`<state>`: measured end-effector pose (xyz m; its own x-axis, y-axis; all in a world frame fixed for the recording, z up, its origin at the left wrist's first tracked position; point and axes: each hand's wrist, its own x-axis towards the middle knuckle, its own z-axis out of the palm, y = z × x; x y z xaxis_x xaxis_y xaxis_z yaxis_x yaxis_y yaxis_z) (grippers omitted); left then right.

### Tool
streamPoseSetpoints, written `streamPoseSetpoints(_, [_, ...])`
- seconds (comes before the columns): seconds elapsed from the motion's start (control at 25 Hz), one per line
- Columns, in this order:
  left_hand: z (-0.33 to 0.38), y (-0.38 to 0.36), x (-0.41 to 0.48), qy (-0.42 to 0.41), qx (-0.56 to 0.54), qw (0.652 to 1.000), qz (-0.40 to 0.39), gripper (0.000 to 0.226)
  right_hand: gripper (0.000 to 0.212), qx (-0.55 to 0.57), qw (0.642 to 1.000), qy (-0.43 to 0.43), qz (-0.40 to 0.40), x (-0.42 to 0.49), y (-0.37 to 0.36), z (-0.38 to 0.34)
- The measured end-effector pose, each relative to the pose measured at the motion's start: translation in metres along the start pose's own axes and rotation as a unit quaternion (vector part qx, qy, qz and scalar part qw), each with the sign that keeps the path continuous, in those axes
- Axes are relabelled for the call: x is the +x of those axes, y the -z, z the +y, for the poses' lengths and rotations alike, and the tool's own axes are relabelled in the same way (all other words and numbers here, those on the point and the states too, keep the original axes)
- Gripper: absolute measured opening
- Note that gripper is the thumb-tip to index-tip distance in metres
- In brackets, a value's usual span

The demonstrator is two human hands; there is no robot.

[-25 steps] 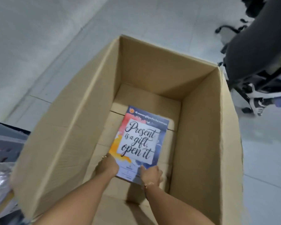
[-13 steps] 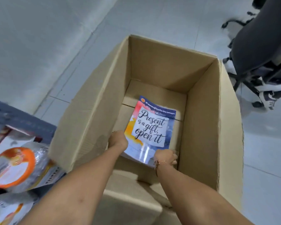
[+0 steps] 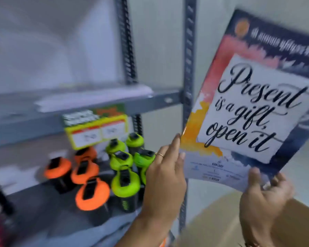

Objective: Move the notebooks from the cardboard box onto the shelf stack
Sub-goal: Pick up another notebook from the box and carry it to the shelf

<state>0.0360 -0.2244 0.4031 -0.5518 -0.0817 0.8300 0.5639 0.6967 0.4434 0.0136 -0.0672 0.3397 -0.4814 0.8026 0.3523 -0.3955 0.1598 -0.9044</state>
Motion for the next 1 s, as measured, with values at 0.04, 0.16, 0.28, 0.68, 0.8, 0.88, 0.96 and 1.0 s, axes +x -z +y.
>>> streamPoseSetpoints(0.04, [0.0,0.034,0.017,-0.016,0.018,0.999,0.041,0.043,0.036,0.051,0.997,0.013,-0.048,-0.006,-0.024,-0.03])
streamPoseSetpoints(0.16, [0.006,0.126,0.063,-0.04,0.096,0.983,0.15,0.041,0.034,0.176,0.967,0.08,-0.165,-0.021,-0.087,-0.104])
streamPoseSetpoints(0.28, [0.006,0.179,0.109,0.012,0.205,0.964,0.167,0.036,0.033,0.155,0.946,0.177,-0.222,-0.025,-0.144,-0.168])
streamPoseSetpoints(0.68, [-0.055,0.172,0.152,0.287,0.293,0.911,-0.032,0.031,0.026,-0.279,0.838,0.204,-0.422,-0.001,-0.234,-0.191])
streamPoseSetpoints(0.8, [-0.036,0.163,0.15,0.229,0.429,0.873,-0.031,0.029,0.026,-0.302,0.826,0.248,-0.407,0.003,-0.221,-0.189])
streamPoseSetpoints(0.88, [-0.017,0.146,0.147,0.089,0.47,0.877,0.044,0.026,0.026,-0.192,0.866,0.333,-0.319,0.006,-0.187,-0.178])
streamPoseSetpoints(0.96, [0.0,0.099,0.132,-0.08,0.385,0.912,0.114,0.023,0.021,-0.012,0.91,0.386,-0.151,0.006,-0.131,-0.147])
streamPoseSetpoints(1.0, [0.008,0.067,0.116,-0.139,0.321,0.931,0.101,0.022,0.018,0.048,0.92,0.379,-0.088,0.003,-0.106,-0.121])
